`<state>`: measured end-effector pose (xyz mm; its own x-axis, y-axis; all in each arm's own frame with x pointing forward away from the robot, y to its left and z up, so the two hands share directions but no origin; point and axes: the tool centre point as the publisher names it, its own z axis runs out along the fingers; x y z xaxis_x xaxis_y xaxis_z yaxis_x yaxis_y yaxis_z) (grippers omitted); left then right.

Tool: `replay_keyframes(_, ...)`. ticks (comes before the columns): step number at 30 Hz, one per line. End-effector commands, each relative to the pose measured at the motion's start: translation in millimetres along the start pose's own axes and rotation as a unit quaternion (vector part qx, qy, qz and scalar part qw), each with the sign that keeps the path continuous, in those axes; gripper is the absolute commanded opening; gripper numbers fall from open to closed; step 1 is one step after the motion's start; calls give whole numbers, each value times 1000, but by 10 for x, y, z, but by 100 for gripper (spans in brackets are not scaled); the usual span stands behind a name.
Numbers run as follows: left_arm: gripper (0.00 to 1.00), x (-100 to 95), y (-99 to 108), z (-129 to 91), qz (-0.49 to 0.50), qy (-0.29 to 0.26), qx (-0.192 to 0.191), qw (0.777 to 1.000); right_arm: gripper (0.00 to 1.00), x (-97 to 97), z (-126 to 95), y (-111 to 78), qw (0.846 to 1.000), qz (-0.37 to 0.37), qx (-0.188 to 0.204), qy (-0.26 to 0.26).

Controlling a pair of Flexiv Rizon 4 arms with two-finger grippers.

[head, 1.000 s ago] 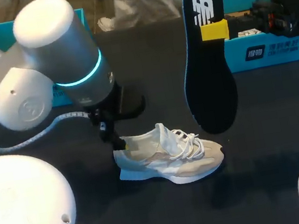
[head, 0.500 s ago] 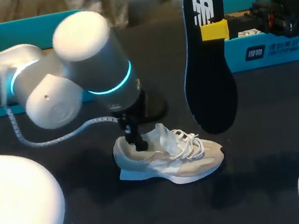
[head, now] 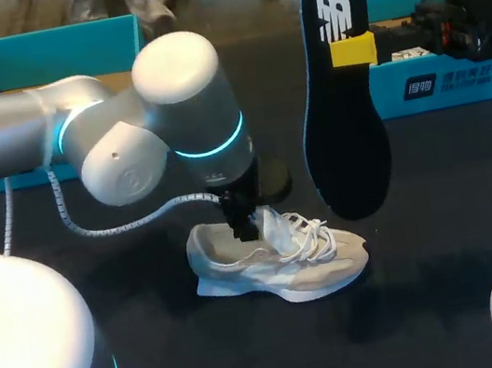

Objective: Take the shoe out of the shoebox, open the shoe tongue, remove and reinsert the insole, then place the shoe into the shoebox

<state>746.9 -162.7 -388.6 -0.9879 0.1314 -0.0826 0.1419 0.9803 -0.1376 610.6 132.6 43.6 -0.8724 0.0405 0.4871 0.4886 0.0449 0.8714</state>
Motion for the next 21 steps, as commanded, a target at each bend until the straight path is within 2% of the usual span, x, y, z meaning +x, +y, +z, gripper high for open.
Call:
replay_keyframes(1,0,-12,-3,40,0,1,-1,1000,0,-27,34,14,1000,1,2,1)
replay_keyframes(10,0,38,47,-115,27,7,3,1000,0,-27,34,14,1000,1,2,1)
replay_keyframes(17,0,142,91,-483,101,10,38,994,0,-27,34,14,1000,1,2,1)
replay_keyframes(21,0,254,104,-671,185,-5,63,981,0,-27,34,14,1000,1,2,1)
